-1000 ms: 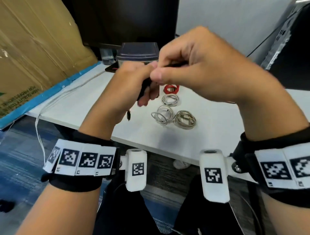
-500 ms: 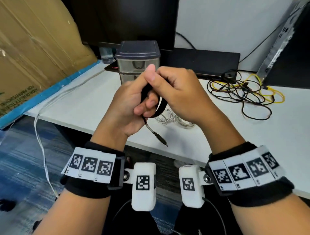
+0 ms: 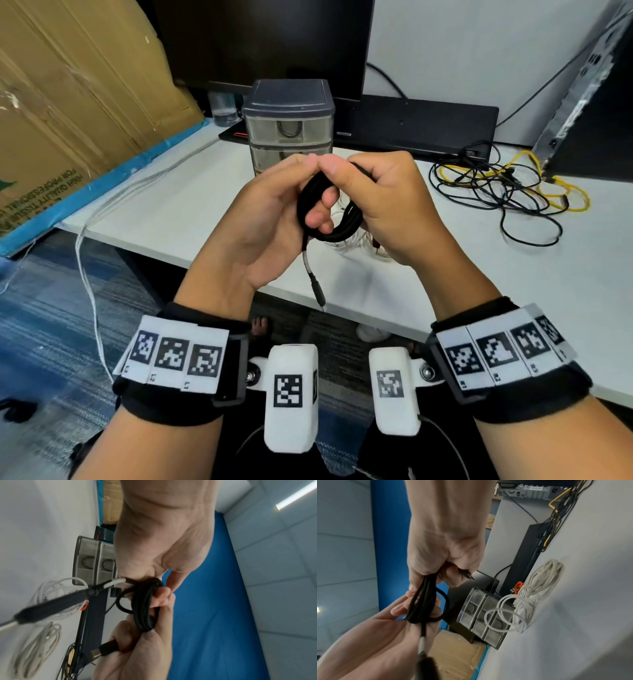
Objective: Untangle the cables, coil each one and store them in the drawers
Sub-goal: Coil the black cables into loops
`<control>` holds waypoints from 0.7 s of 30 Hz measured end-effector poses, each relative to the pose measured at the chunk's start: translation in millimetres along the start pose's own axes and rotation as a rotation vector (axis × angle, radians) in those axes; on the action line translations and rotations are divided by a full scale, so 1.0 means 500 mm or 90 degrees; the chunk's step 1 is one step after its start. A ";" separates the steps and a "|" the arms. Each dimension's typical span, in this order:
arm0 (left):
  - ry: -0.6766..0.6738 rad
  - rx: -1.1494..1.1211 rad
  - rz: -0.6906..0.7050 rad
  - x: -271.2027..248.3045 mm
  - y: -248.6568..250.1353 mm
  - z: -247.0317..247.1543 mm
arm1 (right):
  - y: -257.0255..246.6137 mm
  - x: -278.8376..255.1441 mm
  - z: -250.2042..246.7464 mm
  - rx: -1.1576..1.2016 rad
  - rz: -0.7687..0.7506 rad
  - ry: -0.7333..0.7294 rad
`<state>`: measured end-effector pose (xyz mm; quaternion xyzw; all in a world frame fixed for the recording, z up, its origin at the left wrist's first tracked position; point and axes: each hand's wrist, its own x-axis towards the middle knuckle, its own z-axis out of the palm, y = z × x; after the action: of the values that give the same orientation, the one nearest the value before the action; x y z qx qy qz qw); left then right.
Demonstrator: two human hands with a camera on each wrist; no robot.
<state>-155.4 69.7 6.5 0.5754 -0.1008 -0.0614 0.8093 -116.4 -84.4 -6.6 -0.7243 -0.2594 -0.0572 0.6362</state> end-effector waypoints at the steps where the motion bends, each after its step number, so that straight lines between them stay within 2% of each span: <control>1: -0.004 -0.001 -0.003 0.000 0.000 0.000 | 0.000 0.000 -0.002 0.015 0.005 -0.002; 5: 0.039 0.030 0.020 0.009 -0.006 0.010 | -0.009 0.001 -0.004 0.001 0.006 -0.016; 9: 0.075 0.030 0.054 0.016 0.000 0.002 | -0.035 -0.002 -0.022 0.038 0.096 -0.070; 11: 0.092 0.006 0.064 0.015 0.006 -0.009 | -0.043 -0.001 -0.040 0.035 0.107 -0.091; 16: 0.120 0.051 0.094 0.001 0.004 -0.021 | -0.070 -0.014 -0.061 -0.357 0.021 -0.110; 18: 0.112 0.055 0.095 -0.004 0.002 -0.021 | -0.076 -0.021 -0.049 -0.421 -0.008 -0.080; 21: 0.082 0.059 0.100 -0.008 0.007 -0.024 | -0.067 -0.021 -0.024 -0.408 -0.073 0.027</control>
<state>-156.8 82.9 5.8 0.6053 -0.0965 0.0440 0.7889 -137.5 -97.1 21.1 -0.8706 -0.2550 -0.1865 0.3772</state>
